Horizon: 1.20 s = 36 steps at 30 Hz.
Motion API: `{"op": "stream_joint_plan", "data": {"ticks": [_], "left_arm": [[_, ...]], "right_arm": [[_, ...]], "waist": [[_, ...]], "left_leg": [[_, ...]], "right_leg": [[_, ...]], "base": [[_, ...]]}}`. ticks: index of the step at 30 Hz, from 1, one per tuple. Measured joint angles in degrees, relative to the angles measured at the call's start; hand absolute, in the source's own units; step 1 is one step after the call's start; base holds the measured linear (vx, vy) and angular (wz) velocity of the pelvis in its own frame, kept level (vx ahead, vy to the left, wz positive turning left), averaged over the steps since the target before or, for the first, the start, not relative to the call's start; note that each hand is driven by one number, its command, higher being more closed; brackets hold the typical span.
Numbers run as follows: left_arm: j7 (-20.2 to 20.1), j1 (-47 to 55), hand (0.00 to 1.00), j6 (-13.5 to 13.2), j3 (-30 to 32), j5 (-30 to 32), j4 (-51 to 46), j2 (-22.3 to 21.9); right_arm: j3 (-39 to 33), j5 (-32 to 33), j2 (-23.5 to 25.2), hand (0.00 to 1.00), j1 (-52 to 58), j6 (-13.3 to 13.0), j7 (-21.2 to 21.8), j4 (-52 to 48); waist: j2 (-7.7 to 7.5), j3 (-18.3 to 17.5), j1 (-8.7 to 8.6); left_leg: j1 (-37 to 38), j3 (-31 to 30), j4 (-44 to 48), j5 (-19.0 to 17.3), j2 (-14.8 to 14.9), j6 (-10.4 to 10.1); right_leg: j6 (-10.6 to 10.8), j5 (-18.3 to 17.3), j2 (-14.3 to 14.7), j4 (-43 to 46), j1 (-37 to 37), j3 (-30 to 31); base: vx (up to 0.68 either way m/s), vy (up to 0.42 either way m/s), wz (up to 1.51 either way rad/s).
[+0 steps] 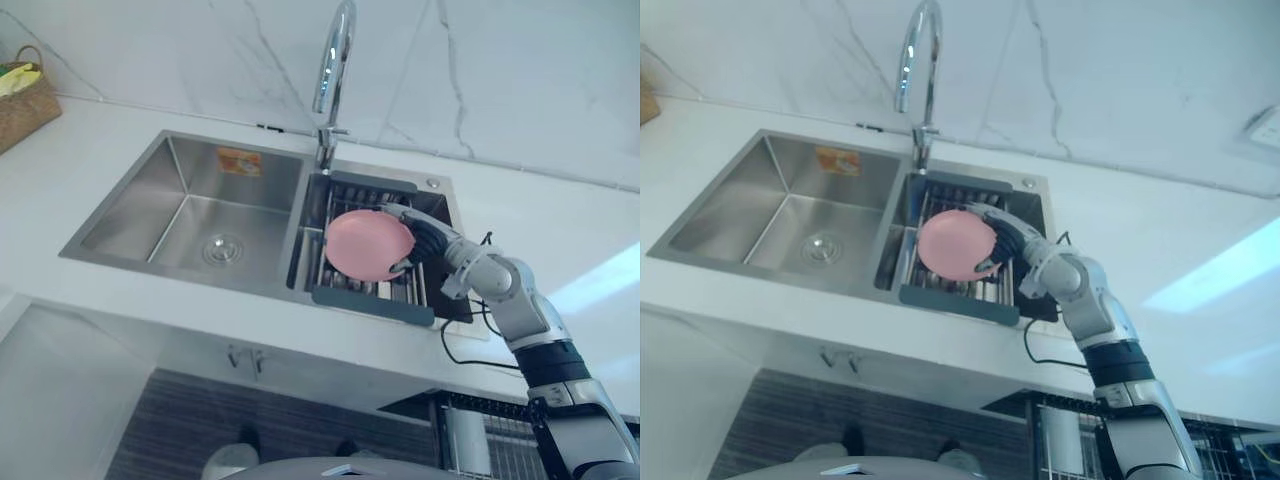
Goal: Walk over to the sink, pick up the cup, carry it to the dishwasher, place the cup inside the dishwasher, then close the dishwasher door
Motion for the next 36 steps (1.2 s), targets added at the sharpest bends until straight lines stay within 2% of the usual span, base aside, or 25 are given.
{"op": "stream_joint_plan", "data": {"ticks": [3, 7, 10, 16, 20, 26, 32, 36], "left_arm": [[-0.15, 0.17, 0.0, 0.27, -1.15, 0.05, -0.19, 0.03], [3.6, 0.25, 0.0, 2.67, -1.63, 0.7, -0.64, 0.0], [4.5, 0.24, 0.0, 4.15, -1.6, 0.67, -1.0, 0.01], [4.73, 0.24, 0.0, 4.56, -1.5, -0.09, -1.03, 0.02], [4.78, 0.21, 0.0, 4.89, -1.49, -0.08, -1.06, 0.02], [4.54, 0.18, 0.0, 5.15, -1.42, -0.07, -1.58, 0.01], [4.41, 0.18, 0.0, 5.19, -1.43, -0.05, -1.65, 0.0], [4.39, 0.22, 0.0, 4.61, -1.51, -0.11, -1.63, 0.03]], "right_arm": [[0.0, -3.51, 0.07, 0.0, 0.0, -0.13, -1.93, 0.05], [0.01, -7.43, 0.45, 0.0, 0.0, -0.29, -2.72, 1.17], [0.84, -10.12, 0.66, 0.0, 0.0, -0.24, -3.18, 3.41], [2.58, -13.27, 1.32, 0.0, 0.27, -0.22, -4.41, 7.08], [3.45, -15.57, 1.68, 0.0, 0.55, -0.43, -7.07, 10.95], [3.96, -20.06, 2.71, 0.0, 0.64, -0.11, -10.76, 14.76], [6.04, -23.8, 4.29, 0.0, 0.73, 0.02, -17.28, 17.79], [5.99, -26.59, 4.33, 0.0, 0.62, 1.36, -20.37, 18.91]], "waist": [[0.37, -0.22, 0.11], [0.82, -0.51, 0.14], [0.88, -0.62, 0.16], [0.87, -0.86, 0.42], [0.88, -0.89, 0.39], [0.88, -0.95, 1.27], [0.92, -0.96, 2.0], [0.88, -1.0, 2.1]], "left_leg": [[-0.43, -0.1, 0.0, 0.09, -0.02, -0.08], [-0.67, -0.16, -0.19, 0.17, -0.02, -0.22], [-0.72, -0.17, -0.27, 0.19, -0.01, -0.25], [-0.79, -0.27, -0.28, 0.2, -0.03, -0.24], [-1.22, -1.72, -0.3, 0.53, -0.29, -0.19], [-1.71, -3.1, -0.3, 0.84, -0.35, -0.28], [-1.82, -3.71, -0.32, 0.97, -0.47, -0.23], [-1.94, -4.66, -0.34, 1.13, -0.75, -0.18]], "right_leg": [[-0.06, 0.25, 0.0, -0.14, -0.29, -0.07], [-0.11, 0.49, 0.04, -0.35, -0.45, -0.09], [-0.14, 0.54, 0.04, -0.35, -0.54, -0.05], [-0.12, 0.54, 0.02, -0.35, -0.57, -0.15], [0.03, 0.43, -0.1, -0.38, -0.18, -1.56], [0.04, 0.4, -0.1, -0.44, 0.1, -2.91], [0.15, 0.2, -0.19, -0.42, 0.4, -3.72], [0.24, 0.13, -0.37, -0.42, 0.82, -4.62]], "base": [[0.0, 0.0, 0.0], [0.0, 0.0, 0.0], [0.0, 0.0, 0.0], [0.0, 0.0, 0.0], [0.02, 0.01, 0.15], [0.01, 0.008, 0.14], [0.01, 0.011, 0.07], [0.01, 0.016, 0.12]]}}
